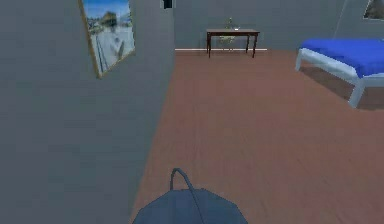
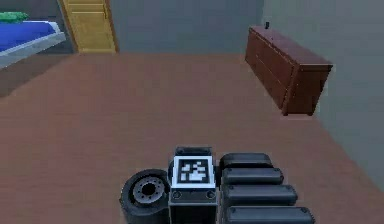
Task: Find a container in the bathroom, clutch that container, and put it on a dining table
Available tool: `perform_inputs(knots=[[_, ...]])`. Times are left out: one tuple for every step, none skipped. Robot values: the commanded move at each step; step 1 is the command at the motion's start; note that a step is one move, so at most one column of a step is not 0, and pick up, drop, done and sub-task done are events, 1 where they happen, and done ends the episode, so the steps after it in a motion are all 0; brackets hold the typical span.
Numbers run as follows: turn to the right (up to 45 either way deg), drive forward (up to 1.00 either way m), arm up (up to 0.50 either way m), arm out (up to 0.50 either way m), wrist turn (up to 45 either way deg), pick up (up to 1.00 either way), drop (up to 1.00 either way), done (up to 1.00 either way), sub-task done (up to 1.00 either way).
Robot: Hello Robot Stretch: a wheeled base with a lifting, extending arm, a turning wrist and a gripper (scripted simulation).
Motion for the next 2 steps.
perform_inputs(knots=[[45.0, 0.0, 0.0, 0.0, 0.0, 0.0, 0.0, 0.0, 0.0], [42.0, 0.0, 0.0, 0.0, 0.0, 0.0, 0.0, 0.0, 0.0]])
